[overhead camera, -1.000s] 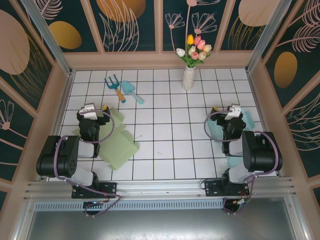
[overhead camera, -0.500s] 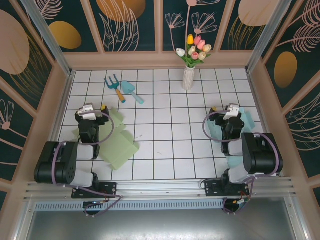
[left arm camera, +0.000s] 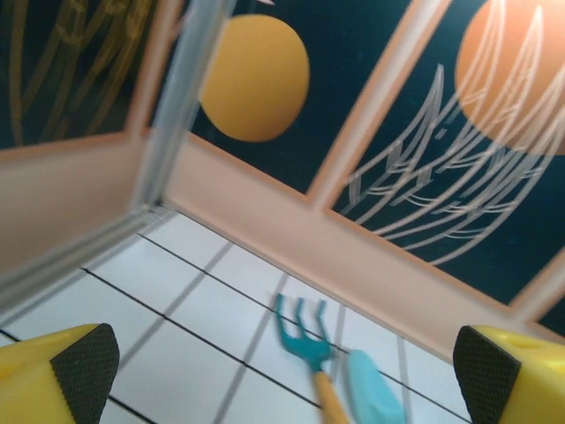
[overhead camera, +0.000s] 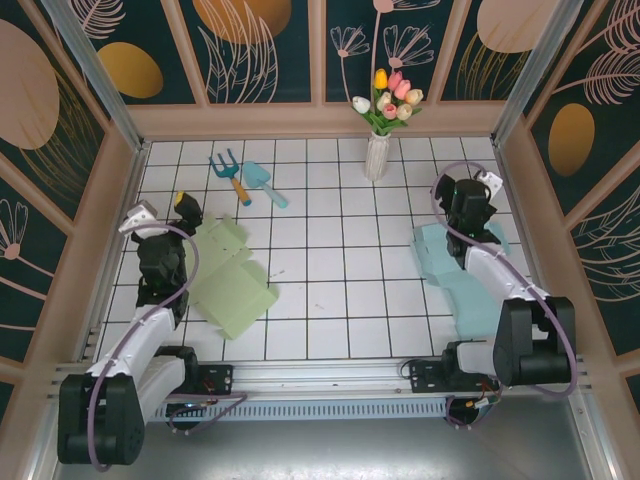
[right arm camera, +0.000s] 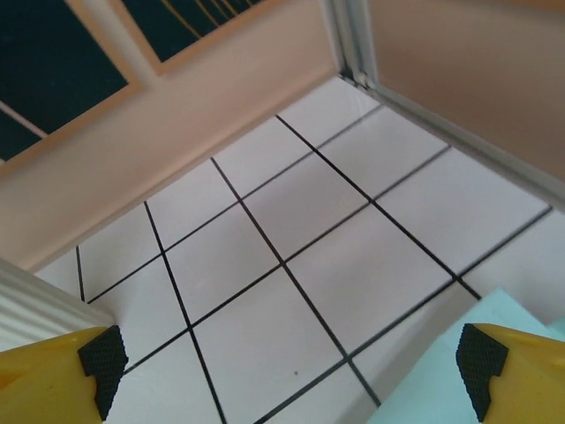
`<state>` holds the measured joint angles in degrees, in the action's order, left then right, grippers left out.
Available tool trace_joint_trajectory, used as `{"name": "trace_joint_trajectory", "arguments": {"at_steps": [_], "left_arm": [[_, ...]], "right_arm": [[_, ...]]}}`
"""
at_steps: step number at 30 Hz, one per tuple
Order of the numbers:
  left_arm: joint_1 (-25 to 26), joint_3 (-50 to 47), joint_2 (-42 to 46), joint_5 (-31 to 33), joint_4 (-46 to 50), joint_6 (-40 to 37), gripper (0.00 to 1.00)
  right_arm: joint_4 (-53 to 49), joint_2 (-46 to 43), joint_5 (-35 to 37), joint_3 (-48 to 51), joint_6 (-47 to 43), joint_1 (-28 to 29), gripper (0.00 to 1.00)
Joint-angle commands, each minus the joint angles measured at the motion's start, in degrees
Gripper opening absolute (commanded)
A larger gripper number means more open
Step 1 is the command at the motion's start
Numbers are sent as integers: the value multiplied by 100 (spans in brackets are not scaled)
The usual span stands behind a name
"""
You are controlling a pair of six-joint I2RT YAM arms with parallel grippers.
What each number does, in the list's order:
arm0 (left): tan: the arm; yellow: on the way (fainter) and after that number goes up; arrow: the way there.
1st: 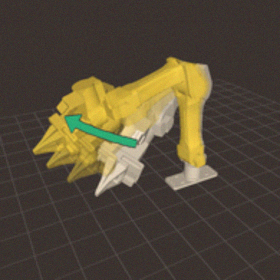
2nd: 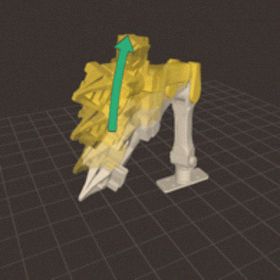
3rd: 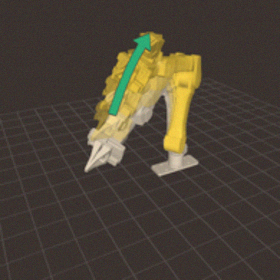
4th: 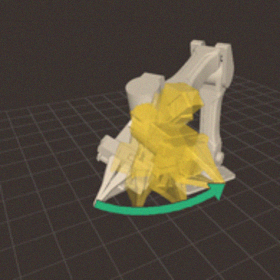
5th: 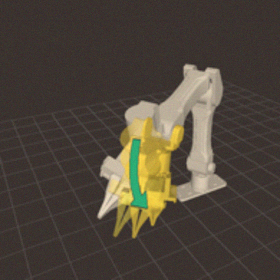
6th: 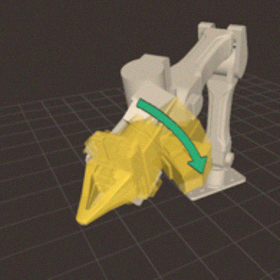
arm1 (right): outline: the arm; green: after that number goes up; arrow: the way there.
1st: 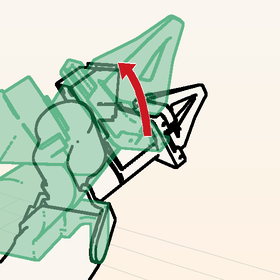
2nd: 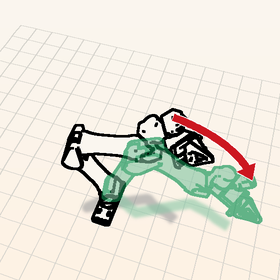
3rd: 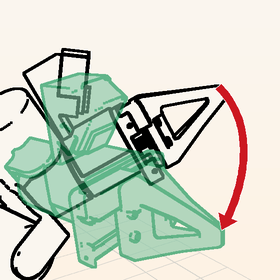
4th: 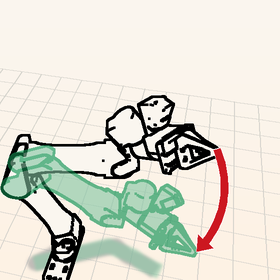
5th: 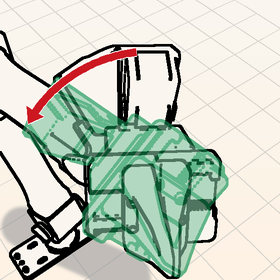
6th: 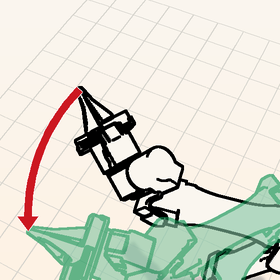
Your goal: Fold the paper box
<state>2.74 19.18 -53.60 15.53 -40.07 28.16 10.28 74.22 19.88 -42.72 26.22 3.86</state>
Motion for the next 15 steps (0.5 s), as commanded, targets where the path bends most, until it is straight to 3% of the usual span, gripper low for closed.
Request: {"name": "trace_joint_trajectory", "arguments": {"at_steps": [1,7,15], "left_arm": [[293,369,204,-804,1180,1011,99],[1288,201,43,-823,1329,1660,99],[2371,356,-511,-460,1269,1702,99]], "right_arm": [[-2009,-222,-152,-237,1166,8,99],[-1572,-1125,-1094,726,1802,25,99],[-1211,-1038,-903,1528,1982,61,99]]}}
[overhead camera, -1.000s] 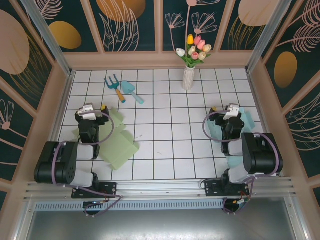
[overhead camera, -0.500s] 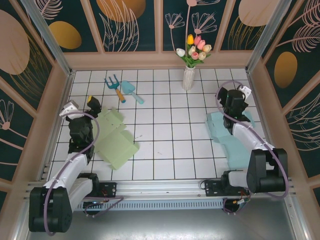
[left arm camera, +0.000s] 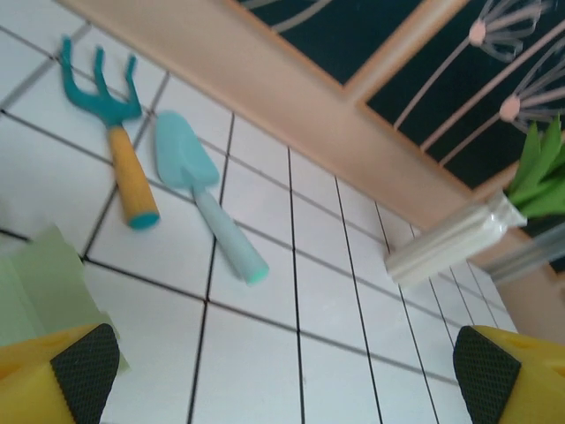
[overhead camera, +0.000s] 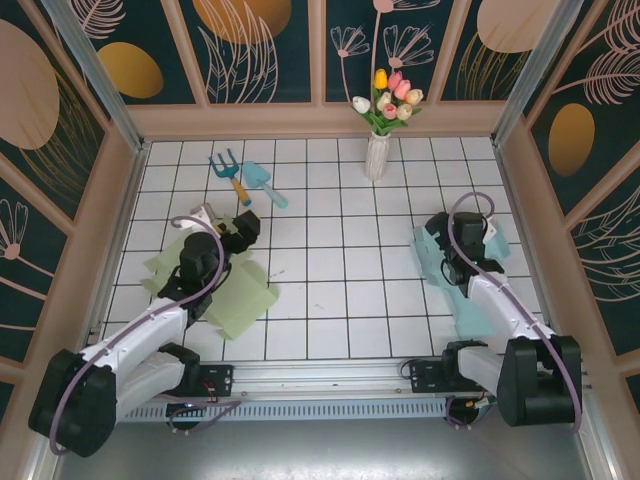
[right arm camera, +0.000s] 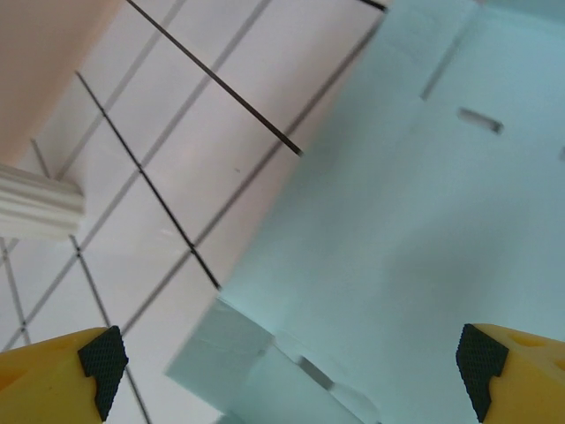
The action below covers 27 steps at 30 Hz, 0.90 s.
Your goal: Fold the paper box
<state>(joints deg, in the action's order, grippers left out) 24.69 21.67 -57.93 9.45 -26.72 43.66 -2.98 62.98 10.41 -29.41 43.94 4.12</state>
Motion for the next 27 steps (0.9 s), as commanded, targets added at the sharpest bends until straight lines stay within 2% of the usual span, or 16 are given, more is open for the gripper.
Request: {"name": "trace_joint_trajectory", "arguments": {"at_steps": [1,7,11,19,23,27], "left_arm": [[230,81,-107,182,-123,167,99],[616,-78,-148,445,-288,226,99],[851,-180,-172,500,-414,301,99],[1029,-264,-600,354,-826,433,99],[1109,-96,-1000,201,-791,424,99],[1226,25,-1267,153,-825,417,99]], "right_arm": [[153,140,105,267,242,30,99],[756,572,-272,622,407,62,99],[1146,956,-473,691,642,300,99],[2660,1833,-881,853,1908,1189,99],[2950,2114,-827,583,2283,1795,99],[2957,1909,-725,410,2346,2199,99]]}}
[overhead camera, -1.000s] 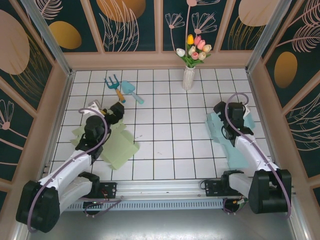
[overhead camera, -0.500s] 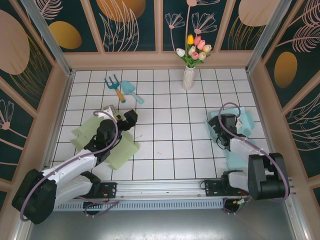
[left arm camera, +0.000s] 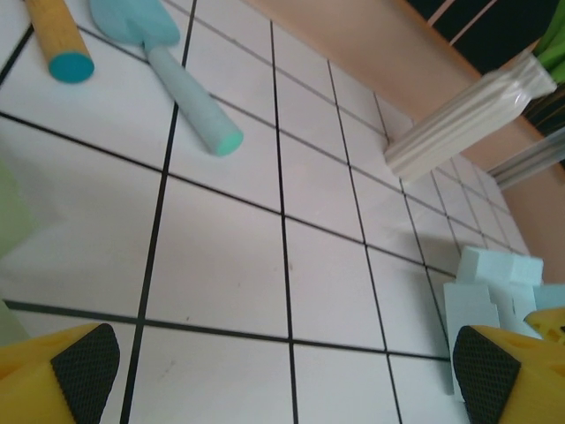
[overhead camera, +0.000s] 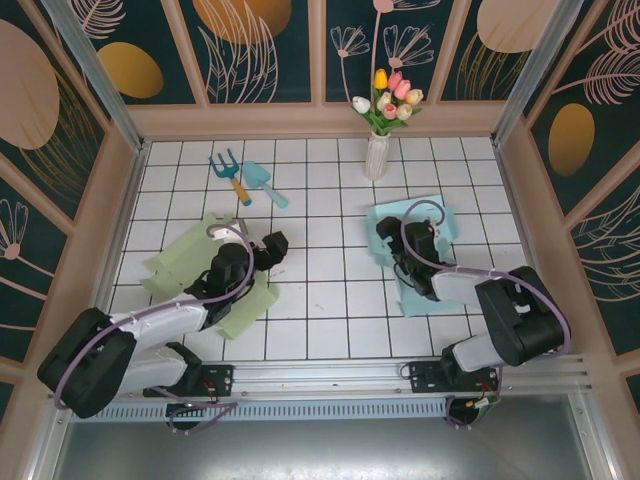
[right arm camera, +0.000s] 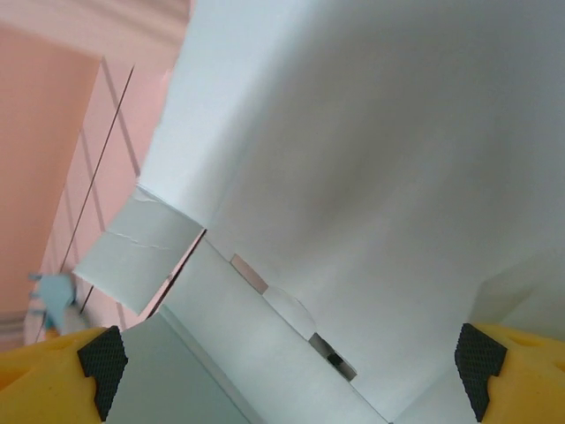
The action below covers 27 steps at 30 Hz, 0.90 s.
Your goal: Fold the paper box
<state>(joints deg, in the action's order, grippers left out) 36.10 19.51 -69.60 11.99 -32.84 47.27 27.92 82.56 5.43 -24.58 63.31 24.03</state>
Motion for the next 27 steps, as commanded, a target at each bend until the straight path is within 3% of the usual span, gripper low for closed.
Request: {"name": "trace_joint_trajectory", "arguments": {"at_steps": [1,5,12,18,23,27], "left_arm": [[122,287,-146,-100,-218,60,99],[369,510,-312,54,-223,42,99],[1084,1253,-1330,264,-188,42,99],[1492,2579,-2418,825,1016,327,99],[1753,3545,-3295,824,1494,319,99],[1995,4225,-3738,1033,1962,170,84]], "right_arm": [[-268,-183,-198,-120,349,247,99],[-1088,-1117,142,-229,-191,310,99],[-3435,-3723,1378,-247,-1416,699,98],[-5266,-5581,1529,-353,-2039,699,95],[-5198,-6249,1630,-38,-2240,699,94],[-4682,-6234,1794,444,-2254,699,94]]}}
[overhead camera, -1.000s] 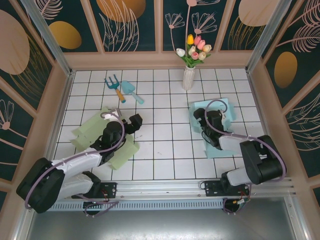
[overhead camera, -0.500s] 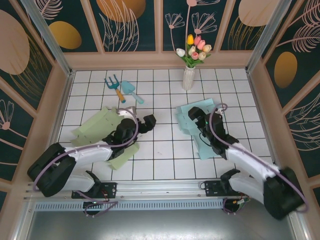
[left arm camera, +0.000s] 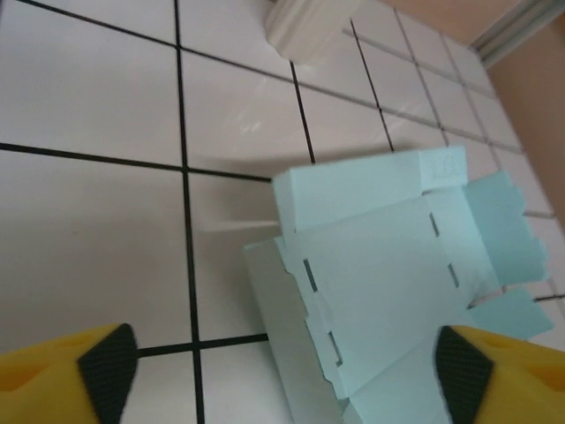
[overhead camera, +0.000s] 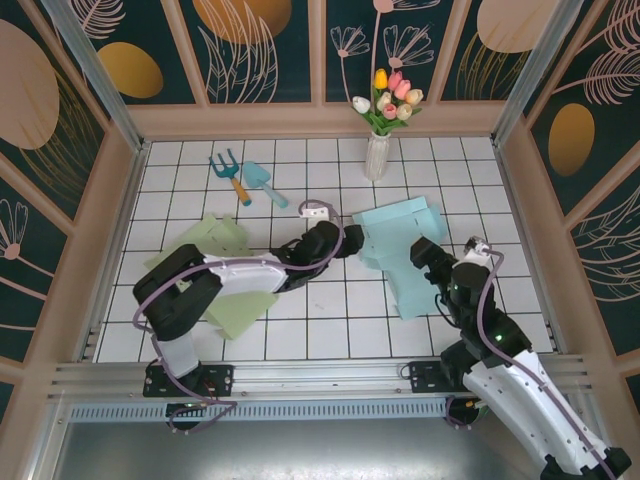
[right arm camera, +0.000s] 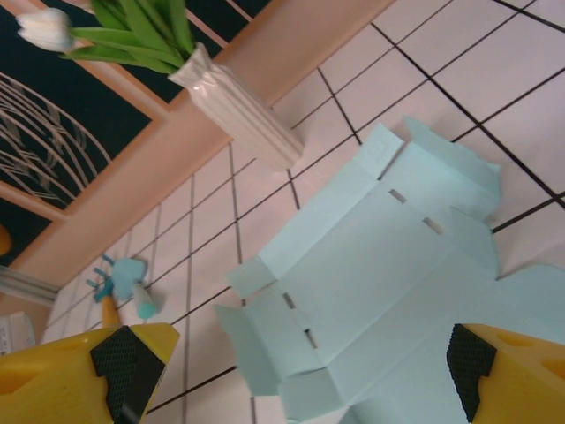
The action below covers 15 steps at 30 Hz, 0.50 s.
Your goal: Fold the paper box
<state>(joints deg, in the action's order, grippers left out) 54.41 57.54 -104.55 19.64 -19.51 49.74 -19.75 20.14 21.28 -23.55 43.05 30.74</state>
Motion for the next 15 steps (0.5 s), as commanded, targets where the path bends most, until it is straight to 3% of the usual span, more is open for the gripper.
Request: {"name": "trace_joint_trajectory", "arguments": {"at_steps": [1,4,7,15], "left_arm": [[207,570,-332,351,781,-119,81],[239,741,-506,538,1044,-119,75],[239,740,-643,569,1014,-52,70],[260,1083,-1142,455,832,160,65]], "right_arm": [[177,41,194,404,-266,27,94],[123,77,-35,232,-427,28,95],[-32,52,211,240,-433,28,95],[124,51,-227,316,-517,28,95]]}}
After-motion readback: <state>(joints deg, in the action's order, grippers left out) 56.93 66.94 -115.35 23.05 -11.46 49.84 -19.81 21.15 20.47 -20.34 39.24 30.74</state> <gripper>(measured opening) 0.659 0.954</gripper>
